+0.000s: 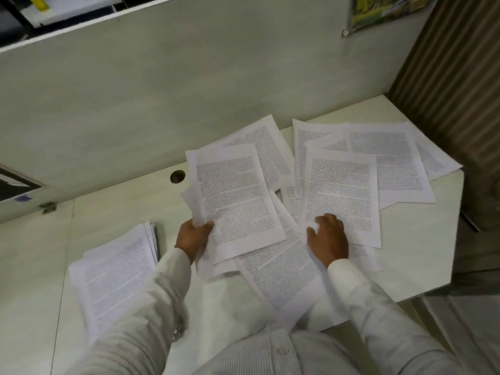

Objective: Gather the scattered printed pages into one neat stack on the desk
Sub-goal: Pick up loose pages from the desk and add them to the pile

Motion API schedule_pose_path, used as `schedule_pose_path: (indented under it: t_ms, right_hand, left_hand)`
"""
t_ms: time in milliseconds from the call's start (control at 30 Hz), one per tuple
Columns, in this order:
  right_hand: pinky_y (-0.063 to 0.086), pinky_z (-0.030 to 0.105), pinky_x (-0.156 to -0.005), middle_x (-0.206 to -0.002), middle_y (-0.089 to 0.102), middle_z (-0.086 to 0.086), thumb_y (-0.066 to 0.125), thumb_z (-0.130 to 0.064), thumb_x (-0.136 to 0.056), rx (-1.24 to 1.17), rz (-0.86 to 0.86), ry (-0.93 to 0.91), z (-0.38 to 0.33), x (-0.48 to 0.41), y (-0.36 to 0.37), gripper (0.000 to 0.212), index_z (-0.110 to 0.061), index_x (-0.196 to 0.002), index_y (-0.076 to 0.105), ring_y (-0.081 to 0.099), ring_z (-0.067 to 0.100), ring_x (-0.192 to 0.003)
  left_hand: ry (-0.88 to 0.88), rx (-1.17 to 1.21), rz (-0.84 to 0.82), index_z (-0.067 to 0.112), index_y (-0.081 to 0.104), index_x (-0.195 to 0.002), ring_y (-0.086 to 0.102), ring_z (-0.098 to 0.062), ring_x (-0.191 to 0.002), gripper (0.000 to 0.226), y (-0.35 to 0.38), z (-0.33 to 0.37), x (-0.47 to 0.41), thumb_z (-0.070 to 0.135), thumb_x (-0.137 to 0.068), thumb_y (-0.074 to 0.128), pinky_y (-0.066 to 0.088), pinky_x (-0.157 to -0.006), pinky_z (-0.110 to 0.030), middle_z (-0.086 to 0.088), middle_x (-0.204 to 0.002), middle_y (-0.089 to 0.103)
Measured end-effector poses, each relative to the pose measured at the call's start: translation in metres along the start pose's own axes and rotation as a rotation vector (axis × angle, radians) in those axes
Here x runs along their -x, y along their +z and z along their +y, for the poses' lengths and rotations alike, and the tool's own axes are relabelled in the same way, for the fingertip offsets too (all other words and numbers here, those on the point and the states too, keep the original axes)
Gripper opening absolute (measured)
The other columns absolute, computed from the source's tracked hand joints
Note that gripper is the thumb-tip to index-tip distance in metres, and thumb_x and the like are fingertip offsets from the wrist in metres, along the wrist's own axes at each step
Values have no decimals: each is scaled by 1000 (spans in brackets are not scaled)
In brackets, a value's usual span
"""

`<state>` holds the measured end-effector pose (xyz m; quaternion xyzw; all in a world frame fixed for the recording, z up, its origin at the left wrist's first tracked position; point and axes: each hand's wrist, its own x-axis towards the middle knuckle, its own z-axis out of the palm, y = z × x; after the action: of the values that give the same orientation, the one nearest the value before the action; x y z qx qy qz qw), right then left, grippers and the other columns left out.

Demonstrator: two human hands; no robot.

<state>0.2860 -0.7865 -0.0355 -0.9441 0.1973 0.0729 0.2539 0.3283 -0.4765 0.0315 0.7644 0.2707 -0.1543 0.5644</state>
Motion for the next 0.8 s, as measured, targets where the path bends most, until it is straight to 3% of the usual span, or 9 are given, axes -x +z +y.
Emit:
schedule_pose_path:
  t_ms: [100,200,267,367,433,500,600,733,800]
  right_hand:
    - [43,41,-100,-137,50,9,55,-39,-96,-17,-47,23,-8,-2,-6,43,-11,-129,59,44,28,-127]
    - [45,38,-101,-135,52,4,55,-52,-94,-178,-116,10,-27,2,-14,51,-16,-130,56,51,26,-124]
    - [46,33,-96,-128,56,-3,57,-57,-91,-296,-250,-59,-47,8,-20,54,-22,-131,53,56,20,-118]
    - [49,23,-79,-104,67,-10,67,-48,-89,-389,-506,-124,-74,16,-23,37,-24,-116,59,64,10,-96]
    - [57,30,-79,-94,73,-4,71,-38,-88,-442,-578,-128,-83,17,-17,25,-19,-104,66,70,13,-89]
    - [58,37,-83,-93,75,3,72,-33,-87,-450,-576,-116,-90,20,-14,23,-12,-97,69,73,19,-86]
    - [49,26,-68,-75,69,-2,70,-25,-90,-447,-523,-113,-93,27,-21,21,-12,-75,63,66,15,-72]
    - [53,27,-77,-90,74,-2,67,-21,-92,-521,-375,-76,-83,27,-43,9,-15,-93,74,69,16,-86]
    - [52,22,-71,-92,74,0,67,-18,-93,-646,-265,-19,-78,27,-55,9,-14,-97,74,69,16,-83]
  left_hand:
    - [13,16,47,7,60,-122,65,-20,-82,34,-29,2,-2,21,-92,67,50,-73,-31,-8,-103,69]
    - [21,55,49,5,61,-123,66,-26,-90,37,-56,5,-3,22,-91,69,52,-84,-39,-12,-113,69]
    - [29,109,31,7,60,-124,66,-24,-90,37,-70,6,-1,20,-91,69,52,-85,-40,-10,-114,67]
    - [37,116,14,9,58,-128,65,-27,-97,39,-86,3,1,20,-92,68,50,-86,-39,-9,-117,65]
    - [29,145,18,9,58,-128,64,-28,-100,39,-94,-3,2,20,-92,68,49,-89,-40,-9,-119,65]
    - [7,199,27,11,59,-122,64,-26,-96,31,-99,-9,3,18,-93,66,49,-92,-43,-9,-117,66]
    - [-24,279,38,12,58,-119,63,-26,-95,28,-104,-20,6,17,-93,66,48,-94,-45,-9,-115,65]
    - [-41,337,58,9,56,-130,62,-31,-105,42,-117,-33,6,22,-92,68,48,-98,-46,-10,-122,64]
    - [-44,357,62,8,55,-132,61,-31,-107,44,-124,-38,6,21,-92,67,48,-98,-44,-10,-122,64]
